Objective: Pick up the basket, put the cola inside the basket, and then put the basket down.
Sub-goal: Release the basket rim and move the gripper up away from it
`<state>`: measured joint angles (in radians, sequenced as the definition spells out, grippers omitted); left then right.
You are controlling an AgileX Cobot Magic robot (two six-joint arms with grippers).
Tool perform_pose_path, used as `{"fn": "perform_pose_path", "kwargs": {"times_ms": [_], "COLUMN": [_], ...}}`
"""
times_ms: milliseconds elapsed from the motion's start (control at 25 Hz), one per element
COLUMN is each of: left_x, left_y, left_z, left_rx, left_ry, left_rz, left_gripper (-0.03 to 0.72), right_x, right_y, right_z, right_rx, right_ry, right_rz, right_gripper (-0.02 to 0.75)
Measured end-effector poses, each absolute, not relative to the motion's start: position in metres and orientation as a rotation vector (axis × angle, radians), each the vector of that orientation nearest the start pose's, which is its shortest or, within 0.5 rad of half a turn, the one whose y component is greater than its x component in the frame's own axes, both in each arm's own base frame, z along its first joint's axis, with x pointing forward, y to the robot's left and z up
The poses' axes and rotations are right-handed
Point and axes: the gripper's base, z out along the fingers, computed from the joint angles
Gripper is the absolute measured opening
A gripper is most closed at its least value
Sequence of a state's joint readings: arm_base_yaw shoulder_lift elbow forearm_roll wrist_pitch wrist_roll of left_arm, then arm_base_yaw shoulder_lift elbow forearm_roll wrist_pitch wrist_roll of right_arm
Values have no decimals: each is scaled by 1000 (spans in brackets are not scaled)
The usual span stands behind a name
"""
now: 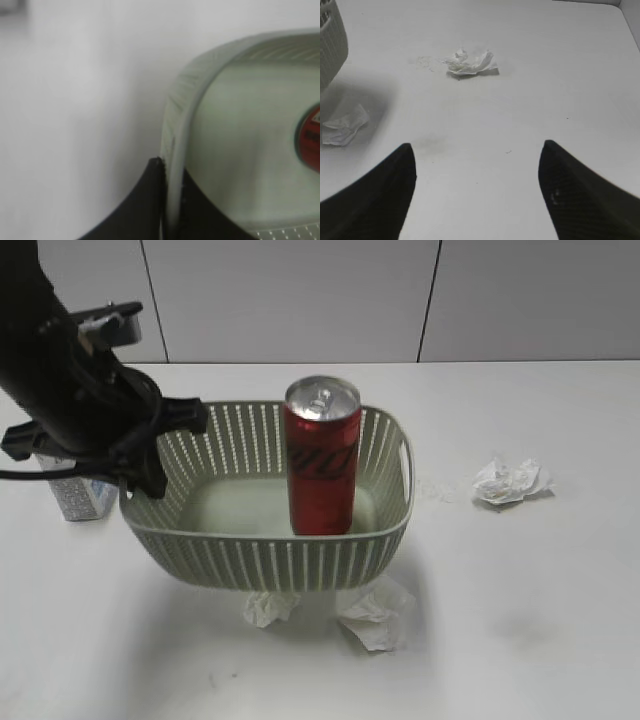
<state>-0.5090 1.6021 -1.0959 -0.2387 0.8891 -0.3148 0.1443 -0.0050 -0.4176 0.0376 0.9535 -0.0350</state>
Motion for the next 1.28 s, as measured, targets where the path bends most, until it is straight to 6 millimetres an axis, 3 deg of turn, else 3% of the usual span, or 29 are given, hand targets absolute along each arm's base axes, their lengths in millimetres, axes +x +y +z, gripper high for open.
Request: {"fn": "perform_pose_path", "kwargs": {"times_ms": [240,520,680,880,1120,1280], "left_x": [287,335,363,389,403,408], "left_y": [-169,-176,-185,-197,-203,-205], "left_z": [274,277,262,230,189,176], "left_rx": [88,50,44,53,31,16], "left_ry": [2880,2895,2926,2971,3018,3011], "left_rz": [-483,-476,-463,-441,-416,-424], "left_gripper": [0,0,0,0,0,0], "right_x": [7,7,7,7,7,7], "right_y": [4,4,4,4,4,4], "right_z": [263,263,263,263,263,263], "right_rx": [-178,-178,-178,-178,-179,-179], "right_ry": [2008,2008,2008,2008,2008,2008], "right_rz": [114,114,114,114,113,113], "right_gripper": [591,567,531,520,519,519]}}
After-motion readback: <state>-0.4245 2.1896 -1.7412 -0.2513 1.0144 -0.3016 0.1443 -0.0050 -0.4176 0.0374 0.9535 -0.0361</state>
